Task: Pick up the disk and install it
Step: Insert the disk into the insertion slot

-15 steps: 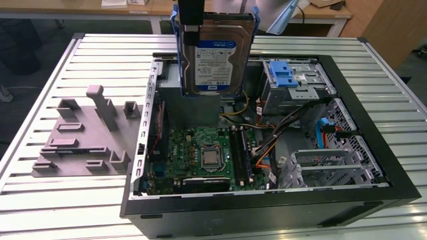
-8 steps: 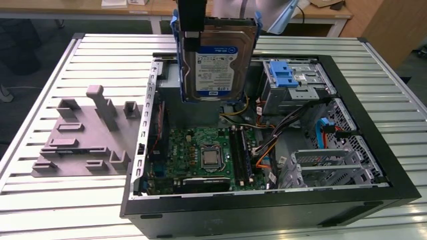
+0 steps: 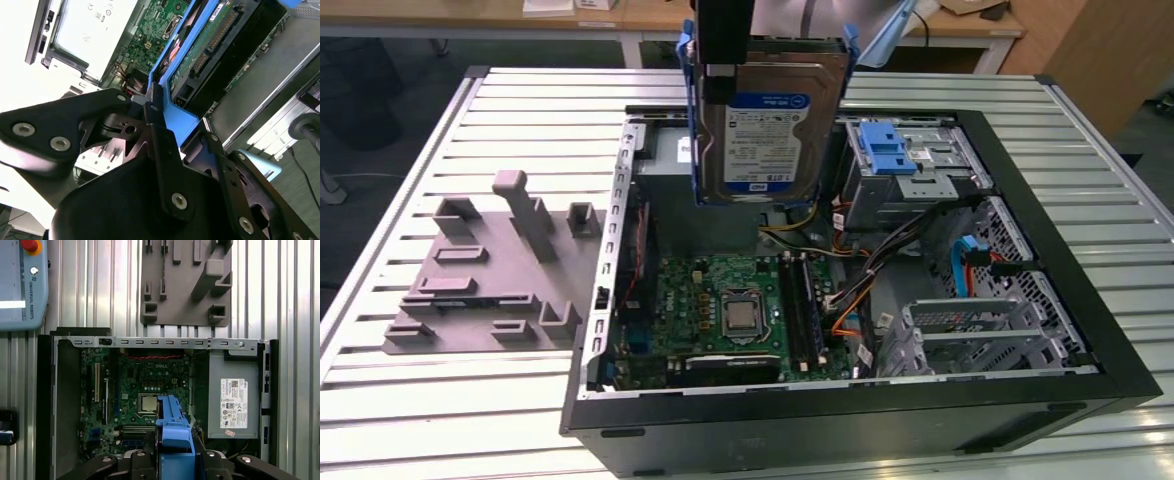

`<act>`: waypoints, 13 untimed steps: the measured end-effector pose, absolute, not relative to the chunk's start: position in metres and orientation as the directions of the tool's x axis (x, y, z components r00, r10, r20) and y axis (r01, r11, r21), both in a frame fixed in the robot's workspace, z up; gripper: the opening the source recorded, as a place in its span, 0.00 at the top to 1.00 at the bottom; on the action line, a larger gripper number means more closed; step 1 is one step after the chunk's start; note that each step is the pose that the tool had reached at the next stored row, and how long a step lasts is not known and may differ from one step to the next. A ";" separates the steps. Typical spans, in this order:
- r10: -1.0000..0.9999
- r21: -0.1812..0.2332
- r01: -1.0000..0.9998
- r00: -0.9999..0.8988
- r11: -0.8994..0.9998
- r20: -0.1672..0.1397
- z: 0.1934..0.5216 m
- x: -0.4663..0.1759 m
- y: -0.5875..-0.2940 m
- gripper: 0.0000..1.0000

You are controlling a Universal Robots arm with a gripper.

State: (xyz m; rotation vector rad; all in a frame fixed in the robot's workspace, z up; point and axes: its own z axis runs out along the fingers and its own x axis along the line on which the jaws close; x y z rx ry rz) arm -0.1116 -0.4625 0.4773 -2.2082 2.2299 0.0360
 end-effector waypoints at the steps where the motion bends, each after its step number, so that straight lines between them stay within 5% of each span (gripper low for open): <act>1: -1.000 0.014 -1.000 -0.010 0.010 -0.018 0.477 -0.111 -0.463 0.64; 13: -1.000 0.014 -1.000 -0.010 0.010 -0.018 0.477 -0.111 -0.466 0.64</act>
